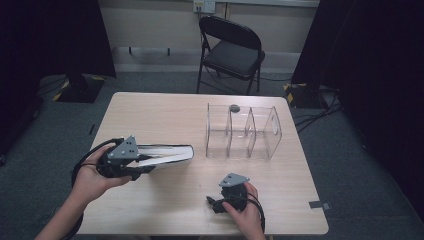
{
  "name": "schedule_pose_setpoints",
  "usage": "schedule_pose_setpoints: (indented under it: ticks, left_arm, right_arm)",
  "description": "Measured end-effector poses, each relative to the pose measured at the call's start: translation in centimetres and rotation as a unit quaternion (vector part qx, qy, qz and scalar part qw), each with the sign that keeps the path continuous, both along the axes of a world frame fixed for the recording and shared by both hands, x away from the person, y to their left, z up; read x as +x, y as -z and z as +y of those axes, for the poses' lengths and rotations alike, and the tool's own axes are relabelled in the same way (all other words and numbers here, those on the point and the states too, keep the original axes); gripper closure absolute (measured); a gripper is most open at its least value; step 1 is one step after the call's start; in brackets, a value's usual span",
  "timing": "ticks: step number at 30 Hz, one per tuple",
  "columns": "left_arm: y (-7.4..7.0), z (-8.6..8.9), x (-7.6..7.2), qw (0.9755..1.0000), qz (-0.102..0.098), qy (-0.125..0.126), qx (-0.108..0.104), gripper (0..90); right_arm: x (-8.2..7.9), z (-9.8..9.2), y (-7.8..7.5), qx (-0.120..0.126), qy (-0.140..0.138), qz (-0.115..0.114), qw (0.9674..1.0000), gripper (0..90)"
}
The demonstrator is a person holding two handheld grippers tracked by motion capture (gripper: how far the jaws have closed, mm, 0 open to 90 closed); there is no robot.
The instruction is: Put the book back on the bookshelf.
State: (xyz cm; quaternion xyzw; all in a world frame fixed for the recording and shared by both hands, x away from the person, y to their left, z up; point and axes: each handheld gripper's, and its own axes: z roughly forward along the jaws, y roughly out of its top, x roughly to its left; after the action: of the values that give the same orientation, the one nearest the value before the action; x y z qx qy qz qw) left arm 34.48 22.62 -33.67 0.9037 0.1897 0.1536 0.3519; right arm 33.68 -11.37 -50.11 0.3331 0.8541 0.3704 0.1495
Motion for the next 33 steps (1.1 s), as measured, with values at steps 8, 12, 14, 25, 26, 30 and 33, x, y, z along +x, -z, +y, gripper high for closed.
schedule_pose_setpoints:
  ticks: [8,12,14,25,26,30,33]
  left_arm:
    - [-1.3,-0.7,1.0,0.9982,0.009,0.003,0.059,67.4]
    - [-1.8,-0.9,1.4,0.9962,0.015,0.007,0.086,68.2]
    - [-2.0,-1.1,1.5,0.9951,0.017,0.004,0.097,68.4]
    - [-2.8,-1.9,2.0,0.9896,0.019,-0.001,0.143,69.2]
    - [-2.8,-1.9,2.0,0.9894,0.019,0.000,0.144,69.4]
    - [-2.9,-1.9,2.2,0.9885,0.029,0.004,0.148,69.5]
    - [-3.1,-2.2,2.3,0.9870,0.031,-0.007,0.157,69.3]
  right_arm:
    - [0.0,0.0,0.0,0.000,0.000,0.000,1.0000,13.1]
    - [0.0,0.0,0.0,0.000,0.000,0.000,1.0000,13.1]
    - [0.0,0.0,0.0,-0.001,0.000,0.000,1.0000,13.0]
    - [0.0,0.0,0.0,0.000,0.000,0.000,1.0000,13.0]
    - [0.0,0.0,0.0,0.000,-0.001,-0.001,1.0000,13.0]
    - [0.0,0.0,0.0,0.000,-0.001,-0.001,1.0000,13.0]
    - [0.0,0.0,0.0,0.000,0.000,-0.001,1.0000,13.0]
